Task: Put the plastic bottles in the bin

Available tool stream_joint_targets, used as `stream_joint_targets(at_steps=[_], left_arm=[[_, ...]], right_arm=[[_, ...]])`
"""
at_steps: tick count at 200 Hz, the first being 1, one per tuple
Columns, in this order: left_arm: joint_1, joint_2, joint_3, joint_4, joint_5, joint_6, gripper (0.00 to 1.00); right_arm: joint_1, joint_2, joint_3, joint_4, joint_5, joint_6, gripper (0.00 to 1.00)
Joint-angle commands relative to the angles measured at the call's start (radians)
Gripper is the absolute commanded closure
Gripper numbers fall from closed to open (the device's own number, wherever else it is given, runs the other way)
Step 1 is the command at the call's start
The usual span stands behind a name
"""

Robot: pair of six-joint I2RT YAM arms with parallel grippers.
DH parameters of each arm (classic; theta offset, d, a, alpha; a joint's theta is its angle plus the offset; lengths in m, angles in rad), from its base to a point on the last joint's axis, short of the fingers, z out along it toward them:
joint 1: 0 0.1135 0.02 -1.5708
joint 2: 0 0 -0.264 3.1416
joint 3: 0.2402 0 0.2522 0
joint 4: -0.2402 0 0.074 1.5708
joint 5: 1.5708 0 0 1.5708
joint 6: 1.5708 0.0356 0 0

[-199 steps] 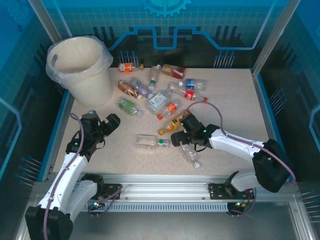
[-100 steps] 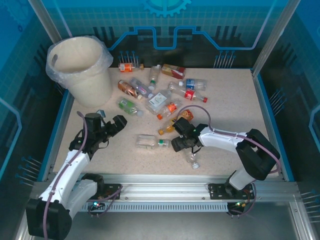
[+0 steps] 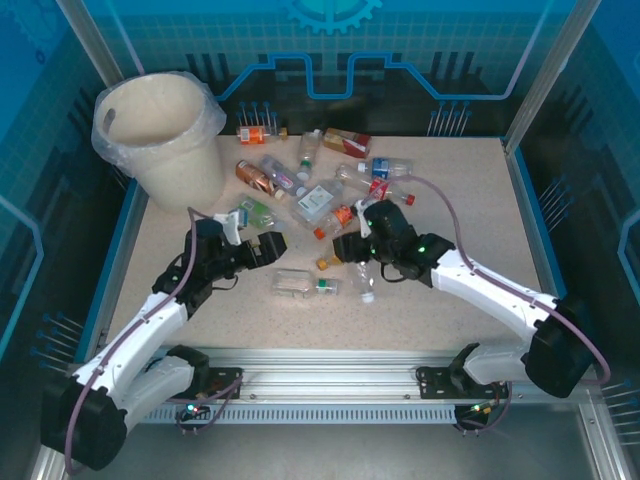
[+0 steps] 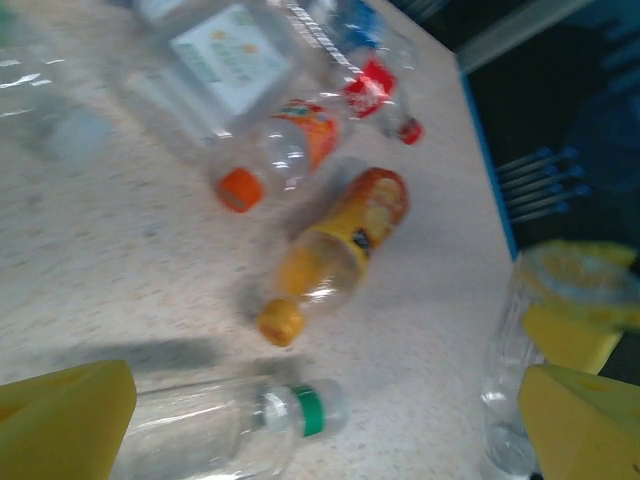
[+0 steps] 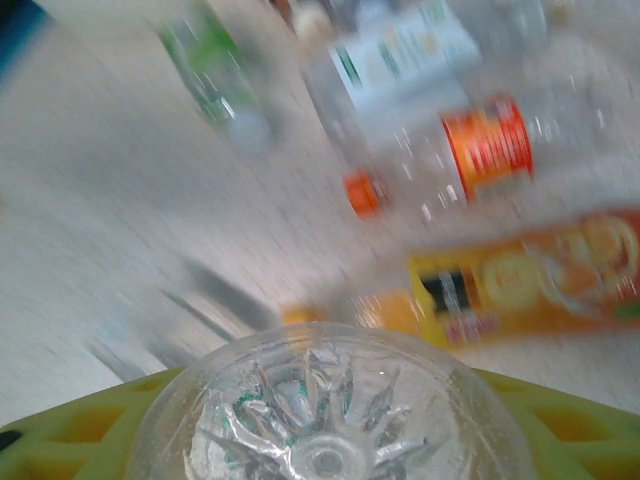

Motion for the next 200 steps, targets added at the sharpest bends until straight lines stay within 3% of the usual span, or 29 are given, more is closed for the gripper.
stream_joint_targets(at_steps=[1,46,71,95,117,143,162,200], left_arm=[[-0.016,0.032,0.036,0.164,0.184,0.046,0.01],[-0.036,0.077,0.056,0.402,0.448,0.024,0.01],[-0.048,0.128,0.094,0.447,0.5,0.018,0.01],[-0.054,0.179,0.093,0.645,0.559,-0.085,0.01],[-0.064,0.246,0.11,0.769,0.6,-0.155,0.09],[-0.064,0.286,0.105,0.86,0.591,-0.2,0.26],[-0.064,0.283,0.105,0.824,0.55,-0.169,0.36],[-0.064,0.228,0.183,0.401,0.272,0.042,0.45]], right_arm=[[-0.026,0.003,0.054,0.208,-0.148,0.066,0.43],[-0.04,0.062,0.165,0.393,-0.32,0.18,0.44],[-0.037,0.104,0.207,0.461,-0.399,0.262,0.45],[-0.017,0.145,0.228,0.505,-0.415,0.297,0.45],[-0.005,0.197,0.254,0.58,-0.466,0.35,0.45],[0.004,0.225,0.277,0.589,-0.476,0.364,0.45],[0.001,0.231,0.283,0.583,-0.476,0.359,0.42],[-0.026,0.229,0.327,0.489,-0.504,0.347,0.17]])
